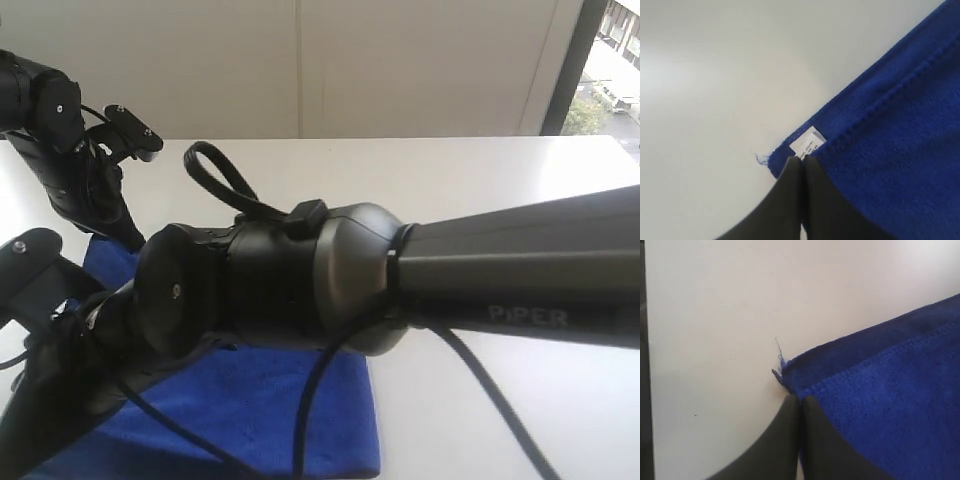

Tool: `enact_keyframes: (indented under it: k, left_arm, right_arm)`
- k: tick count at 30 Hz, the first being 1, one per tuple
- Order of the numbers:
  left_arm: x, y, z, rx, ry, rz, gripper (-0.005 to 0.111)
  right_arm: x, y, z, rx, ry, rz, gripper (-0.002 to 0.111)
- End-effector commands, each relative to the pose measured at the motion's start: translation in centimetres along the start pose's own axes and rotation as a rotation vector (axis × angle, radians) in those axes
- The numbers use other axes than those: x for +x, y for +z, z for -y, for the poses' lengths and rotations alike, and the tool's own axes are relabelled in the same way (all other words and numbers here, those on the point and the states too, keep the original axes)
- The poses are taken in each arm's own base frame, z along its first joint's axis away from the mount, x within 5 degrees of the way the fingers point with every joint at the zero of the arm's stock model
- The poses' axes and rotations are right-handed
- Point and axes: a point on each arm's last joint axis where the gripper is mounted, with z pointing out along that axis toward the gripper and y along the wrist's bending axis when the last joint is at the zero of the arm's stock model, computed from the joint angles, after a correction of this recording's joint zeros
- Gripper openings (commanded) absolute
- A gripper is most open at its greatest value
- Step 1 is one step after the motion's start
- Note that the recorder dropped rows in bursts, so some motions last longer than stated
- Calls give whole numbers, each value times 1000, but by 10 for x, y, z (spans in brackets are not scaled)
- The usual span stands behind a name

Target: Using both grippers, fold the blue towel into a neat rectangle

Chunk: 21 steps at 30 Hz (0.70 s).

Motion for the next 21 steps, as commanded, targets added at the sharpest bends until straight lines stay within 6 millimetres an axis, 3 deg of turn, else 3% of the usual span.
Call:
enact_keyframes:
  k: [1,6,11,21]
  left_arm:
    - [0,-3,-2,-20,6,-6,0]
    - [2,-3,-5,-54,-5,-22,0]
    - [4,11,-4,-51,20,-66,0]
    - [9,25,-8,-117,33,-122,0]
  right_arm:
    - [-7,5,-11,-20,-35,19,0]
    - [-4,19,-12,-22,-35,5,0]
    - [4,33,-13,-14,-33,-10,0]
    - [-4,45,-10,1,-39,23,0]
